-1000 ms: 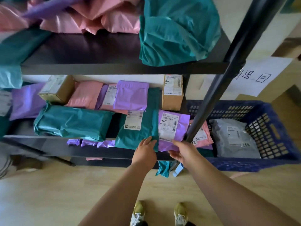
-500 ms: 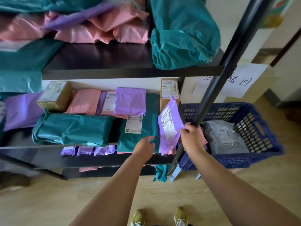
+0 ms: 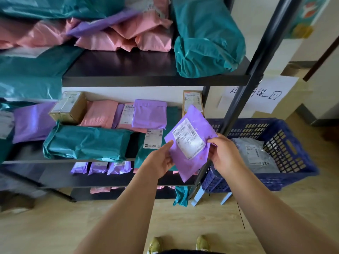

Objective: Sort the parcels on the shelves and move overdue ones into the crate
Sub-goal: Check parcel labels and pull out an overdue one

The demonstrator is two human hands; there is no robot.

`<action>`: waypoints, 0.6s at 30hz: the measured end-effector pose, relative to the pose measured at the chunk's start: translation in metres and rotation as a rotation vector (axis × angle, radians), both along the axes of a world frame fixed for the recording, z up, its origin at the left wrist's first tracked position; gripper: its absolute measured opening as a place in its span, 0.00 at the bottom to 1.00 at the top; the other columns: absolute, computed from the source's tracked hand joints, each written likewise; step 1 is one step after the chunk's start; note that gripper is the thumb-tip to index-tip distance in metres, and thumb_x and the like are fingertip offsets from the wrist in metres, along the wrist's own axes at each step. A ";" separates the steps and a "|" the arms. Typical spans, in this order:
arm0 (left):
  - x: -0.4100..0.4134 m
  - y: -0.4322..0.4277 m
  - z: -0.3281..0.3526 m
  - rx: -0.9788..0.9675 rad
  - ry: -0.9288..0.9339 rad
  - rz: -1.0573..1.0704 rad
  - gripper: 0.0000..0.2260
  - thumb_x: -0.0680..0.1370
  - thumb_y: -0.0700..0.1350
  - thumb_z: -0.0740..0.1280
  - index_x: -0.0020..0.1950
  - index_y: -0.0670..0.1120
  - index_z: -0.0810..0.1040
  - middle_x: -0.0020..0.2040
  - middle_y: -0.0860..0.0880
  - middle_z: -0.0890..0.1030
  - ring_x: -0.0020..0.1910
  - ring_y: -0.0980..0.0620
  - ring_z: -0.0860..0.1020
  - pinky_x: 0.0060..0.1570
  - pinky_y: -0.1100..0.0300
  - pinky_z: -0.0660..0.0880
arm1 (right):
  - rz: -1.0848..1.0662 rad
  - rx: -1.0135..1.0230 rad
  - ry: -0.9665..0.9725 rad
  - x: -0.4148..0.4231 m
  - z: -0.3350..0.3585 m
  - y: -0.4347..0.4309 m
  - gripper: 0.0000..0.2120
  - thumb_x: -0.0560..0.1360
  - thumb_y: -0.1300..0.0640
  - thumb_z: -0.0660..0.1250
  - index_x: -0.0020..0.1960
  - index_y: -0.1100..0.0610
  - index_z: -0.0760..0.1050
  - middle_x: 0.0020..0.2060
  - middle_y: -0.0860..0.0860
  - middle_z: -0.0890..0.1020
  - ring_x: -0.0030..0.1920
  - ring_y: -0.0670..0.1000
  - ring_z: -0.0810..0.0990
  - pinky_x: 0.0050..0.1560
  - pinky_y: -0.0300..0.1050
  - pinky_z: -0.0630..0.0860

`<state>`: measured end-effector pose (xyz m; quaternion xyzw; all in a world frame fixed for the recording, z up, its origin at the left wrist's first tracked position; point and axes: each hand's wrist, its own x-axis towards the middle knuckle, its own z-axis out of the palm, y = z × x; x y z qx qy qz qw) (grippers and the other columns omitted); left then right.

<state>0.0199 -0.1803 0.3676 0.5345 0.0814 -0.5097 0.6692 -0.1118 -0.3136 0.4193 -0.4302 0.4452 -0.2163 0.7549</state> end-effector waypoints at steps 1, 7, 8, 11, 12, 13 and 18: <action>0.002 0.000 0.003 -0.022 -0.005 0.051 0.10 0.78 0.43 0.69 0.56 0.39 0.78 0.46 0.44 0.83 0.43 0.49 0.81 0.44 0.57 0.79 | 0.018 -0.014 -0.004 -0.002 -0.002 0.001 0.07 0.76 0.71 0.60 0.45 0.63 0.75 0.43 0.61 0.83 0.41 0.57 0.83 0.43 0.50 0.80; 0.025 0.007 0.017 -0.112 -0.127 0.135 0.09 0.76 0.39 0.71 0.55 0.39 0.79 0.57 0.40 0.82 0.55 0.43 0.80 0.62 0.48 0.76 | 0.187 -0.227 0.203 -0.003 -0.010 -0.001 0.04 0.73 0.62 0.67 0.47 0.56 0.77 0.42 0.56 0.82 0.44 0.57 0.80 0.45 0.47 0.76; 0.027 0.009 0.020 -0.117 -0.154 0.138 0.12 0.75 0.39 0.72 0.58 0.38 0.79 0.58 0.39 0.82 0.55 0.42 0.80 0.61 0.48 0.77 | 0.214 -0.183 0.186 -0.002 -0.008 0.001 0.08 0.70 0.57 0.71 0.49 0.56 0.79 0.44 0.55 0.84 0.46 0.57 0.82 0.48 0.49 0.78; 0.030 0.016 0.026 -0.148 -0.233 0.136 0.15 0.74 0.38 0.72 0.59 0.36 0.79 0.55 0.39 0.83 0.49 0.43 0.82 0.51 0.52 0.80 | 0.296 -0.168 0.141 -0.001 -0.009 0.004 0.25 0.61 0.44 0.76 0.56 0.52 0.81 0.53 0.55 0.85 0.52 0.60 0.85 0.54 0.64 0.80; 0.031 0.017 0.028 -0.163 -0.250 0.141 0.11 0.74 0.38 0.72 0.56 0.37 0.81 0.52 0.40 0.84 0.47 0.45 0.82 0.48 0.55 0.81 | 0.302 -0.199 0.145 -0.001 -0.008 0.006 0.23 0.63 0.45 0.76 0.56 0.52 0.81 0.53 0.55 0.85 0.51 0.60 0.85 0.52 0.66 0.80; 0.032 0.017 0.029 -0.173 -0.266 0.144 0.07 0.74 0.37 0.72 0.52 0.38 0.82 0.48 0.42 0.85 0.44 0.47 0.83 0.46 0.57 0.81 | 0.299 -0.227 0.153 0.000 -0.009 0.007 0.19 0.66 0.46 0.75 0.54 0.53 0.82 0.52 0.54 0.85 0.50 0.60 0.85 0.51 0.66 0.80; 0.034 0.022 0.036 -0.209 -0.289 0.119 0.03 0.75 0.37 0.71 0.46 0.43 0.84 0.47 0.43 0.85 0.45 0.48 0.83 0.53 0.54 0.79 | 0.286 -0.252 0.142 0.002 -0.006 0.012 0.10 0.70 0.49 0.74 0.48 0.53 0.82 0.48 0.53 0.86 0.50 0.60 0.85 0.56 0.67 0.78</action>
